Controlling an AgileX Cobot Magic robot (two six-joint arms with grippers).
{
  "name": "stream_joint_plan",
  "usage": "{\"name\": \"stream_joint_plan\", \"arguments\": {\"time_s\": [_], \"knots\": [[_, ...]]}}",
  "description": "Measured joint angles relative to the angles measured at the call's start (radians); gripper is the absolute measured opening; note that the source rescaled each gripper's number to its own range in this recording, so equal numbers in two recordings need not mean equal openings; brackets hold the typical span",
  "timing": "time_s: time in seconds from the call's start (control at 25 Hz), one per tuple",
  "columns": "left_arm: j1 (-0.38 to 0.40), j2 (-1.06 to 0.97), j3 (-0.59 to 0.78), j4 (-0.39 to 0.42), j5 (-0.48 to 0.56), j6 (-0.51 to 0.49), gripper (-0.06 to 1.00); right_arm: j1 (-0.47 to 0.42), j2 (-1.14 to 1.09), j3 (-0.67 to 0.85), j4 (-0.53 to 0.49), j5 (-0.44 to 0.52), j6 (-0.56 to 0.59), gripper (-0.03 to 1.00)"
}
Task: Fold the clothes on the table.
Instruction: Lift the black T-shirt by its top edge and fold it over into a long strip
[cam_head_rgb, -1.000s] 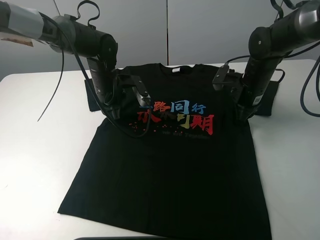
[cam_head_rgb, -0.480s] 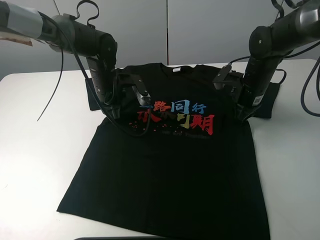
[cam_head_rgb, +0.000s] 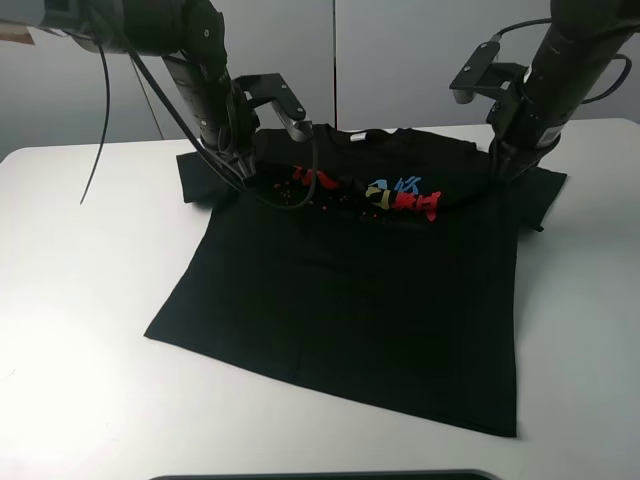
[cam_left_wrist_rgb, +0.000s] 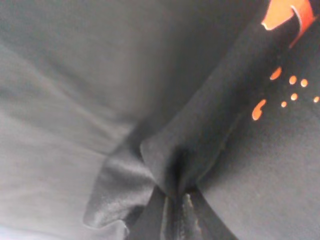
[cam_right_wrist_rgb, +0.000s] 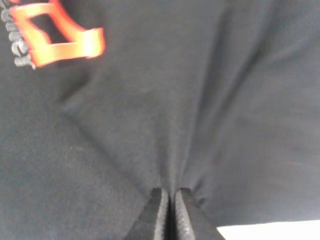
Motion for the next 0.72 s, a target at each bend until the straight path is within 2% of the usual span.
{"name": "stream_joint_plan", "arguments": {"time_s": [0.24,0.44,0.6,0.72], "knots": [[0.000,-0.004,-0.147,0.028,-0.004,-0.094,0.00,0.000,-0.097,0.000,-0.235,-0.104,0.164,0.00],[0.000,-0.004,-0.257,0.106,-0.021,-0.242,0.00,0.000,-0.122,-0.029,-0.412,-0.149,0.329,0.00],[0.000,-0.019,-0.307,0.129,-0.021,-0.291,0.00,0.000,-0.126,-0.104,-0.447,-0.160,0.393,0.00],[0.000,-0.038,-0.311,0.133,-0.009,-0.297,0.00,0.000,-0.144,-0.128,-0.408,-0.149,0.359,0.00]]}}
